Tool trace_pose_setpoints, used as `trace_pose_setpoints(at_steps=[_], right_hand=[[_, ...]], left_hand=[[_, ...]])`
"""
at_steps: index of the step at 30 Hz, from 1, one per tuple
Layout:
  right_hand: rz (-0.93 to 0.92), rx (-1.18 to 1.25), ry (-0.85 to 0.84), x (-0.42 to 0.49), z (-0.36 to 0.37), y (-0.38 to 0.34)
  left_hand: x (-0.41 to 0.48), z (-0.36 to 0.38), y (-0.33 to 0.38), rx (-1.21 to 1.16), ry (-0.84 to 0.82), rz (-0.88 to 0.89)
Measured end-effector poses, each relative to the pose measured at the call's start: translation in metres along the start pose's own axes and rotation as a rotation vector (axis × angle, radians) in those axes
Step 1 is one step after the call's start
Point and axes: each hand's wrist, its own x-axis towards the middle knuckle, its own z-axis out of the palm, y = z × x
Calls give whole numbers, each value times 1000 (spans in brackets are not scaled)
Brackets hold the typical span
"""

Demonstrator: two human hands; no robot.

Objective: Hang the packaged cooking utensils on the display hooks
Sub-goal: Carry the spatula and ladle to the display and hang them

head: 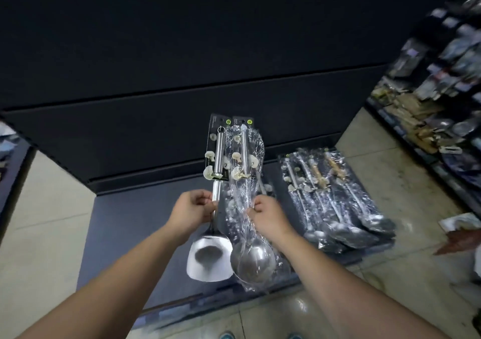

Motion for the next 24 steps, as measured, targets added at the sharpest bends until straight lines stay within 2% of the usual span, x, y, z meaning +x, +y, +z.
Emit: trace_pose_setpoints(at_steps=[8,15,20,24], right_hand=[[17,128,310,-90,-159,51],[95,249,534,-155,-292,142],[130,276,627,-172,-396,224],[149,254,624,-176,-476,279]], left_hand=[[-30,136,94,33,-234,127],[-49,326,137,62,-402,184],[-57,468,156,95,-454,201],[-59,575,171,79,-482,186]])
